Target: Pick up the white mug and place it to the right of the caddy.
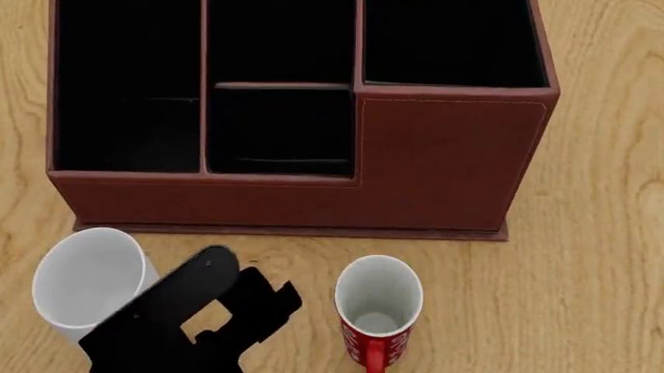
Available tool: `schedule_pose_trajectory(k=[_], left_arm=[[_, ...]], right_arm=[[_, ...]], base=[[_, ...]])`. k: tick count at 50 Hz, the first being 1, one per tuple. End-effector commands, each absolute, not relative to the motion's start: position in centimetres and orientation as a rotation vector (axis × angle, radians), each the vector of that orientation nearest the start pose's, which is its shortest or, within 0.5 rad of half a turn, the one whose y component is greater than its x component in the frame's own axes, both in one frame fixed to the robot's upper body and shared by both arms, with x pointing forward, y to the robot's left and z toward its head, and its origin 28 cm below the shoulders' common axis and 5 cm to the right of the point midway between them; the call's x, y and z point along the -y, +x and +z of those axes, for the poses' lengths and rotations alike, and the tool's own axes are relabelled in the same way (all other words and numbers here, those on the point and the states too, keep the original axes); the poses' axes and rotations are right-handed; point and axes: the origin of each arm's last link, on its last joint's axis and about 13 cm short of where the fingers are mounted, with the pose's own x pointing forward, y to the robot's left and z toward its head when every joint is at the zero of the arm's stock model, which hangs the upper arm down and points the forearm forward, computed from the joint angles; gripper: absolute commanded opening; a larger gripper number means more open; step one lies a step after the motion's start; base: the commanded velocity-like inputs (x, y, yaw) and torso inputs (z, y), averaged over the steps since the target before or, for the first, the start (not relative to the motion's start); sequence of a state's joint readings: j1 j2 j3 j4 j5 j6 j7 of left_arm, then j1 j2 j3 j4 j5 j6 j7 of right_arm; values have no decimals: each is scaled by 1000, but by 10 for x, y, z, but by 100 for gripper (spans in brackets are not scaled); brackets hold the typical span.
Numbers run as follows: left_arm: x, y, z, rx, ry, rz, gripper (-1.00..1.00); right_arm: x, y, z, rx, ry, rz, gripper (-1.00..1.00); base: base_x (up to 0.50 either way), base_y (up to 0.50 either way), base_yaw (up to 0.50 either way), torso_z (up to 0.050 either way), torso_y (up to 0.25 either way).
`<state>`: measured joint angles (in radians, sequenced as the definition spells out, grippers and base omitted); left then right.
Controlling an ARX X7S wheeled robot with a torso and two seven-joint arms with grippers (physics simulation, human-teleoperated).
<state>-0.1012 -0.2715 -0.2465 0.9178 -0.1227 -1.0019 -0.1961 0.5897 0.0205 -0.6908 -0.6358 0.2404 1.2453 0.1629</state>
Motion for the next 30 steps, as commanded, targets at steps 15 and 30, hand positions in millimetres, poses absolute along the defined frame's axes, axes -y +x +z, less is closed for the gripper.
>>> schedule_pose_trajectory(k=[15, 30], left_arm=[[-277, 173, 156, 58, 177, 361, 100], [-276, 173, 156, 59, 179, 358, 100]], right_arm=[[-38, 223, 154, -138, -333, 721, 100], [-38, 237, 138, -188, -281, 707, 100]], base=[[0, 0, 0, 0, 0], [0, 0, 0, 0, 0]])
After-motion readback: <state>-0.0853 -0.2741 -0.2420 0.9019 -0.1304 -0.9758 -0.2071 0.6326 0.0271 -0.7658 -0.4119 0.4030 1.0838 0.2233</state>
